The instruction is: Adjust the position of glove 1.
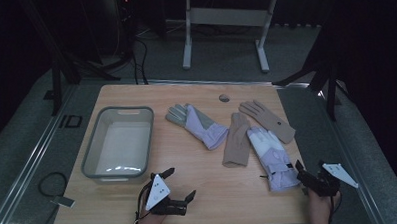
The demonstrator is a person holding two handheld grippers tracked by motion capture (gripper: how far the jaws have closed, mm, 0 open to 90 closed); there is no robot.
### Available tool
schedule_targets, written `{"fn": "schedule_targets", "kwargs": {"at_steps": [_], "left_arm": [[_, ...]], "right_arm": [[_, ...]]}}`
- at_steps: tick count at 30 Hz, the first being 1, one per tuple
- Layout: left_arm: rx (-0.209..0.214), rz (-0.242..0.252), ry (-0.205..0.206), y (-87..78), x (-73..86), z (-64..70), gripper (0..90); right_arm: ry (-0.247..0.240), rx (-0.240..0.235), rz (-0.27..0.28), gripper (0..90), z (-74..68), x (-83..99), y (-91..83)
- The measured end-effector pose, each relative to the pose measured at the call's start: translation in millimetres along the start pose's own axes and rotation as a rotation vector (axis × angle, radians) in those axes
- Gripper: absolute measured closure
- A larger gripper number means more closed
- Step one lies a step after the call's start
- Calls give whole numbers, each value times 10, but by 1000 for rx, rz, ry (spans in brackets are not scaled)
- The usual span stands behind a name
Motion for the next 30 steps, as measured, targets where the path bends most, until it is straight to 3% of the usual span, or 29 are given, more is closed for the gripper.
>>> {"fn": "schedule_targets", "kwargs": {"at_steps": [4,5,8,12,22,26,28,30], "left_arm": [[0,3,2,2,-2,4,8],[3,3,5,3,-2,7,8],[4,4,3,1,-2,6,8],[8,6,1,-2,-3,4,8],[10,7,5,-5,-2,8,8],[13,11,8,-7,-4,14,8],[13,11,7,-7,-4,14,8],[16,11,7,-6,-4,14,8]], "right_arm": [[11,-21,-41,132,-8,27,9],[23,-60,-83,131,-28,40,23],[19,-74,-121,126,-38,10,25],[22,-88,-117,119,-25,-123,3],[-43,-116,-50,110,-100,-706,-68],[-32,-198,-47,142,-187,-895,-71],[-81,-158,-58,140,-202,-972,-66],[-89,-174,-63,140,-251,-1058,-59]]}}
Point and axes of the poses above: each handheld gripper's, and its own axes: y roughly forward along the jaws, x roughly out of its underside, z roughly to its right, the point moved 8 cm from there along y, roughly forward along the jaws, and after that the axes turned 6 degrees about -y, right-handed, at the moved point
